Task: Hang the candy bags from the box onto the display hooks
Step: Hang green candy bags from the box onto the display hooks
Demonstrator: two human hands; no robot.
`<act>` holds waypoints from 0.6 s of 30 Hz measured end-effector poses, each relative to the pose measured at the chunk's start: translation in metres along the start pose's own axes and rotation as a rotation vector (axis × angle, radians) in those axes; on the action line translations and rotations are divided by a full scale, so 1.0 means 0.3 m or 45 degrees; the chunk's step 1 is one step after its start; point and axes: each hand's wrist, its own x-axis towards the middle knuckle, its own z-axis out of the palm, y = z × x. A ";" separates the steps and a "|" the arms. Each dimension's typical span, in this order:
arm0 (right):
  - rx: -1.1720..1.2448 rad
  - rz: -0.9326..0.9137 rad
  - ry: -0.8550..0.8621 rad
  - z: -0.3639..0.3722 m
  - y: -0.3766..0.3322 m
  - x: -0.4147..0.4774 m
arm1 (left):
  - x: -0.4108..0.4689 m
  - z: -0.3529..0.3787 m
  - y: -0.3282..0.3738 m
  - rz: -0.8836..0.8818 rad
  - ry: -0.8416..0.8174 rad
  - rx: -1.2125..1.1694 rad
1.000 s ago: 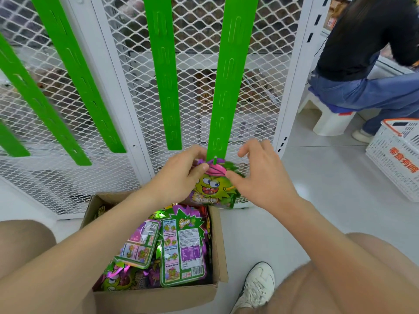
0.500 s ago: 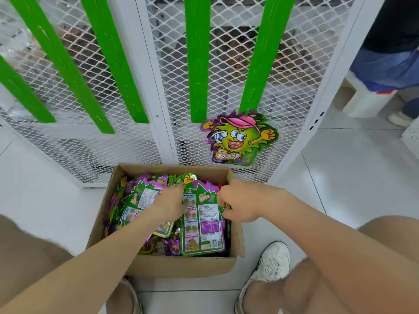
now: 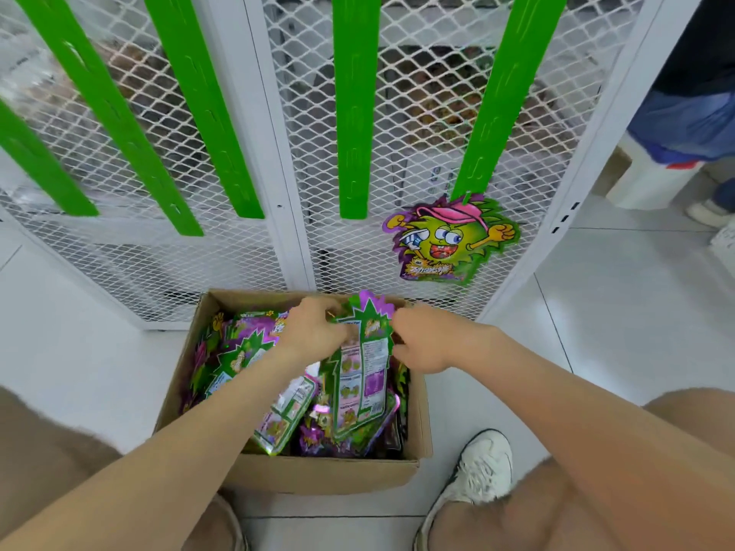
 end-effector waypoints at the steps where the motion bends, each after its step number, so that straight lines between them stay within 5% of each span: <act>1: 0.168 -0.059 0.052 -0.012 -0.006 -0.010 | -0.025 -0.021 0.036 -0.046 -0.032 -0.138; 4: 0.729 -0.154 0.079 -0.053 -0.067 -0.076 | -0.123 -0.077 0.150 -0.116 -0.147 -0.473; 8: 0.932 0.005 0.244 -0.061 -0.063 -0.103 | -0.239 -0.172 0.250 0.003 -0.403 -0.642; 13: 1.105 0.120 0.241 -0.170 -0.031 -0.216 | -0.226 -0.236 0.221 0.352 0.298 0.018; 18: 1.335 0.088 0.250 -0.222 0.012 -0.252 | -0.219 -0.268 0.287 0.364 0.062 -0.350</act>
